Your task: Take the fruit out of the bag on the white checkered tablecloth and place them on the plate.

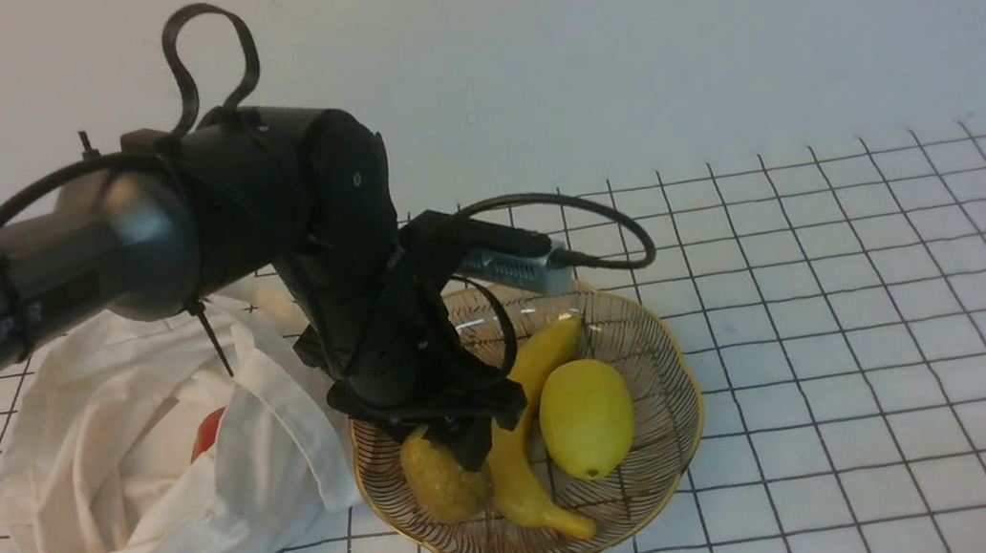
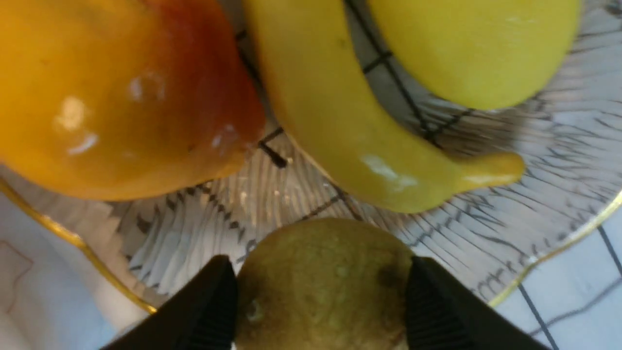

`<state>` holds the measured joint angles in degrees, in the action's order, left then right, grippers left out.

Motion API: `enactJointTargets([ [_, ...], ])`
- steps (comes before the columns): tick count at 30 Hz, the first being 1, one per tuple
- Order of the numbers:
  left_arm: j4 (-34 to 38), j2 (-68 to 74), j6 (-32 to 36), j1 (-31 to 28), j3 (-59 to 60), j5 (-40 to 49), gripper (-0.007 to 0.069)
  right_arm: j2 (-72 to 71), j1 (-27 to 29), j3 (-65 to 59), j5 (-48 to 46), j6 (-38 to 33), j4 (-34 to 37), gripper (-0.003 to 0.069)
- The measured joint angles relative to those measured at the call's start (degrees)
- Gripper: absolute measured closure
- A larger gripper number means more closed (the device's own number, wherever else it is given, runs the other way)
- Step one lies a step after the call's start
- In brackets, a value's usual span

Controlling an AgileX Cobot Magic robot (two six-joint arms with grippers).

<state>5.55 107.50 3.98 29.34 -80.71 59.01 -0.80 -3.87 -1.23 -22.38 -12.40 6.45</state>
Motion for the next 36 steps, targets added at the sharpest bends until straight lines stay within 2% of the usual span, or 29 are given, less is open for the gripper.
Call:
enactJointTargets([
  [4, -3.9, 0.0, -6.0, 0.0, -0.8, 0.4, 0.0107, 0.0, 0.0, 0.0, 0.0, 0.0, 0.0, 0.0673],
  [6, -5.6, 0.0, -7.8, 0.0, -1.7, 1.8, 0.0085, 0.0, 0.0, 0.0, 0.0, 0.0, 0.0, 0.0673],
  [9, -7.6, 0.0, -9.0, 0.0, -4.0, 5.9, 0.0090, 0.0, 0.0, 0.0, 0.0, 0.0, 0.0, 0.0673],
  [11, -9.2, -0.1, -9.2, 0.0, -6.0, 8.7, 0.0127, 0.0, 0.0, 0.0, 0.0, 0.0, 0.0, 0.0673],
  [14, -12.7, -3.0, -9.4, 0.0, -8.4, 10.1, 0.0309, 0.0, 0.0, 0.0, 0.0, 0.0, 0.0, 0.0673],
  [15, -12.7, -3.0, -9.4, 0.0, -8.5, 10.1, 0.0309, 0.0, 0.0, 0.0, 0.0, 0.0, 0.0, 0.0673],
  [16, -13.8, -6.3, -9.4, 0.0, -8.8, 10.1, 0.0432, 0.0, 0.0, 0.0, 0.0, 0.0, 0.0, 0.0673],
  [19, -14.9, -14.8, -9.4, 0.0, -9.2, 10.9, 0.0589, 0.0, 0.0, 0.0, 0.0, 0.0, 0.0, 0.0673],
  [23, -15.1, -26.2, -9.5, 0.0, -9.2, 11.0, 0.0626, 0.0, 0.0, 0.0, 0.0, 0.0, 0.0, 0.0673],
  [30, -15.3, -47.2, -11.1, 0.0, -2.9, 2.8, 0.0632, 0.0, 0.0, 0.0, 0.0, 0.2, 0.0, 0.0673],
  [36, -17.1, -71.3, -15.6, 0.0, 18.1, -15.1, 0.0632, 0.0, 0.0, 0.0, 0.0, 0.2, 0.0, 0.0673],
])
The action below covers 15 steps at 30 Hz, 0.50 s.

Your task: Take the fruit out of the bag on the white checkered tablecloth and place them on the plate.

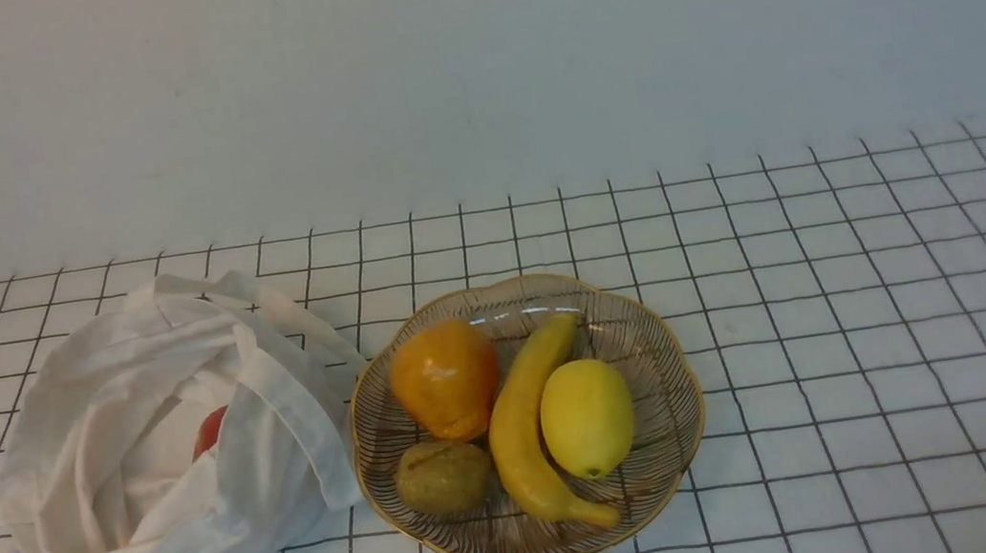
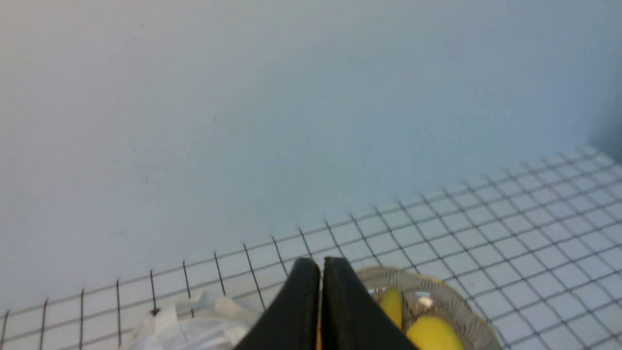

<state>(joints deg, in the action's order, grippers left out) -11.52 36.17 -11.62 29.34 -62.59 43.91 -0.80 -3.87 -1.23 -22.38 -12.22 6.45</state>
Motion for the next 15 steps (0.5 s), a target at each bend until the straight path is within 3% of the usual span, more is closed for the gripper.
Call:
enactJointTargets([
  [6, -0.2, -18.5, -5.1, 0.0, 20.7, -11.5, 0.0632, 0.0, 0.0, 0.0, 0.0, 0.0, 0.0, 0.0673],
  [15, -0.2, -30.2, -6.5, 0.0, 33.0, -11.6, 0.0632, 0.0, 0.0, 0.0, 0.0, 0.0, 0.0, 0.0673],
])
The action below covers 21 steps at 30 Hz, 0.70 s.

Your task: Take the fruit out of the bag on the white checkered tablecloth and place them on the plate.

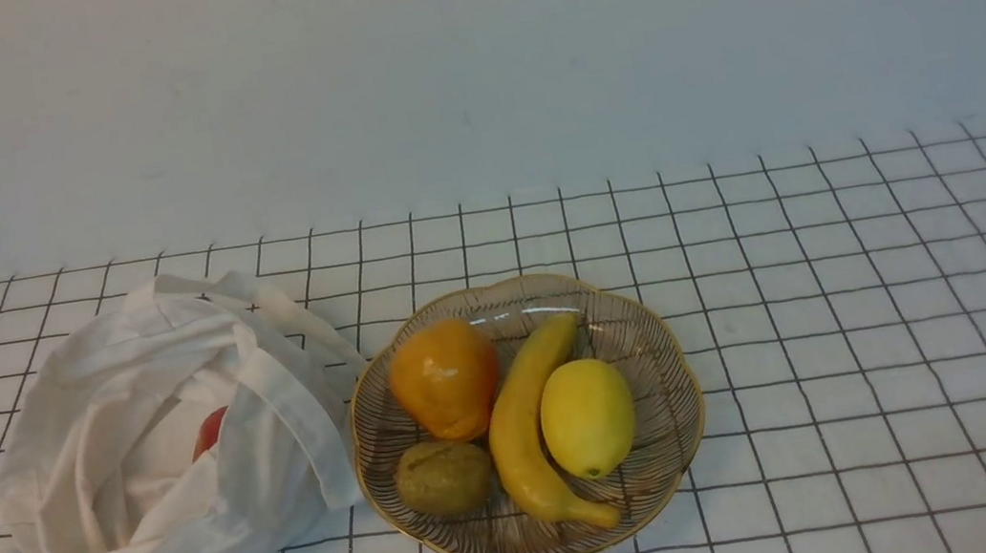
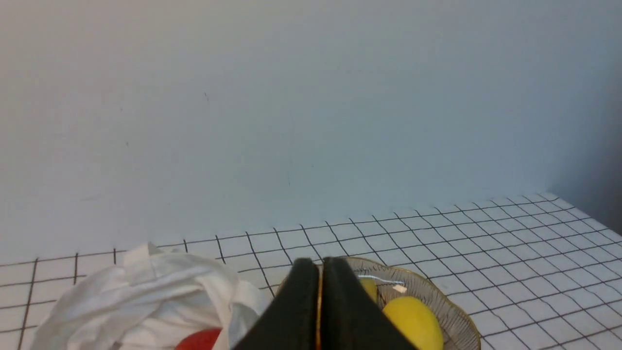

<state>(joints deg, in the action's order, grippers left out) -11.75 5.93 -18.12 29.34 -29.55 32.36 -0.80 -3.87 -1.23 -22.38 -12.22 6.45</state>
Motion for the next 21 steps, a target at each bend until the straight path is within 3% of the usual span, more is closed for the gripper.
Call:
enactJointTargets([
  [15, -0.7, -1.5, -0.1, 0.0, 2.6, 5.4, 0.0632, 0.0, 0.0, 0.0, 0.0, 0.0, 0.0, 0.0673],
  [19, 2.3, -3.3, 5.6, -2.7, 7.1, 5.1, 0.0632, 0.0, 0.0, 0.0, 0.0, 0.0, 0.0, 0.0673],
  [21, 5.4, -4.7, 9.2, -7.0, 11.1, 3.5, 0.0632, 0.0, 0.0, 0.0, 0.0, 0.0, 0.0, 0.0673],
])
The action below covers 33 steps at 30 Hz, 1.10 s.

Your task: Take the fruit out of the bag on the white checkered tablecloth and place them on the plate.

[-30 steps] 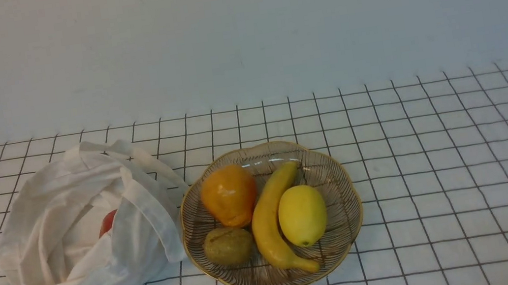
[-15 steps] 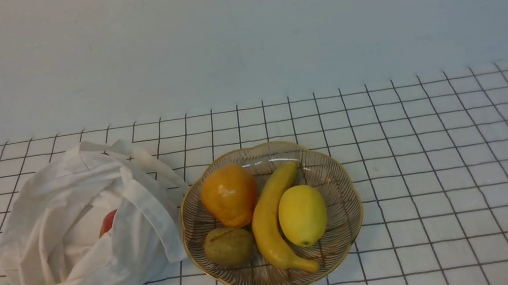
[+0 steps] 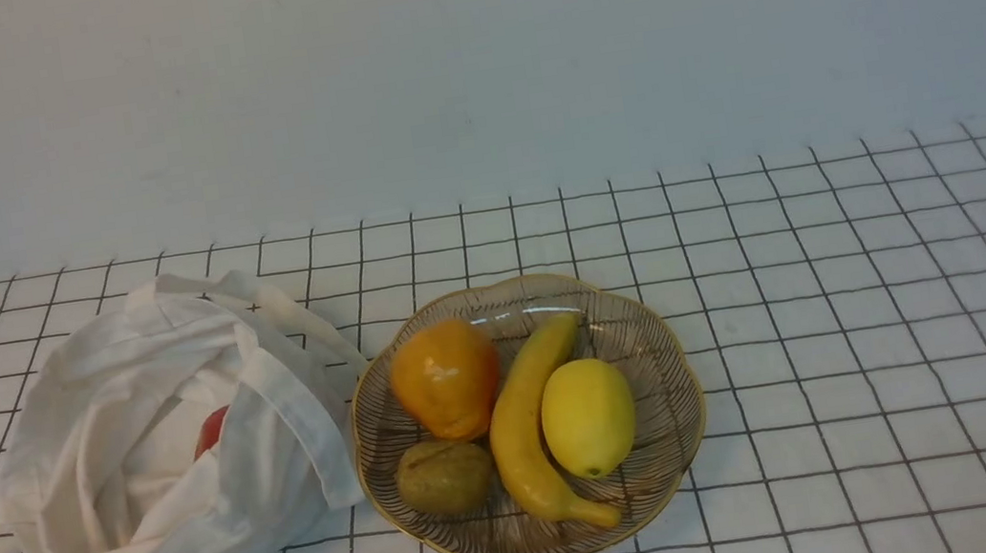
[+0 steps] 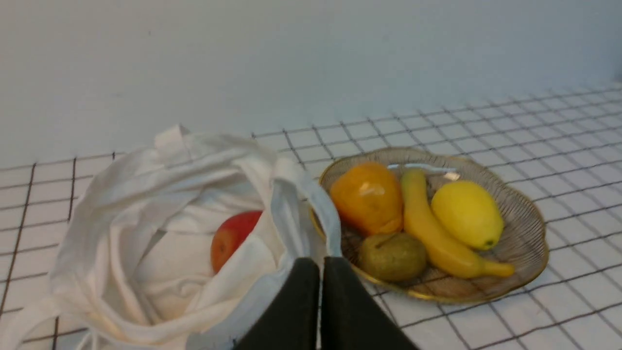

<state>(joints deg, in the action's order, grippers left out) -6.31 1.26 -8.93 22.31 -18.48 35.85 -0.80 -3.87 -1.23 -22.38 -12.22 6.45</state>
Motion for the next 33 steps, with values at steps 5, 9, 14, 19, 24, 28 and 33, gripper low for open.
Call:
enactJointTargets([
  [5, 6.3, -2.0, 4.7, -10.1, 8.1, -7.2, 0.0632, 0.0, 0.0, 0.0, 0.0, 0.0, -0.1, 0.0673],
  [9, 8.0, -2.0, 6.1, -17.9, 14.9, -12.8, 0.0632, 0.0, 0.0, 0.0, 0.0, 0.0, -0.1, 0.0673],
  [14, 6.7, -2.0, 6.0, -18.9, 19.7, -13.7, 0.0632, 0.0, 0.0, 0.0, 0.0, -0.1, -0.1, 0.0673],
  [19, 6.3, -2.0, 6.1, -18.9, 19.9, -13.7, 0.0632, 0.0, 0.0, 0.0, -0.1, -0.2, -0.1, 0.0673],
  [24, 6.3, -2.0, 6.1, -18.9, 19.9, -13.7, 0.0632, 0.0, 0.0, 0.0, -0.1, -0.2, -0.1, 0.0673],
  [28, 6.3, -2.0, 6.1, -18.9, 19.9, -13.7, 0.0632, 0.0, 0.0, 0.0, -0.1, -0.2, -0.1, 0.0673],
  [33, 6.3, -2.0, 6.1, -18.9, 19.9, -13.7, 0.0632, 0.0, 0.0, 0.0, -0.1, -0.2, -0.1, 0.0673],
])
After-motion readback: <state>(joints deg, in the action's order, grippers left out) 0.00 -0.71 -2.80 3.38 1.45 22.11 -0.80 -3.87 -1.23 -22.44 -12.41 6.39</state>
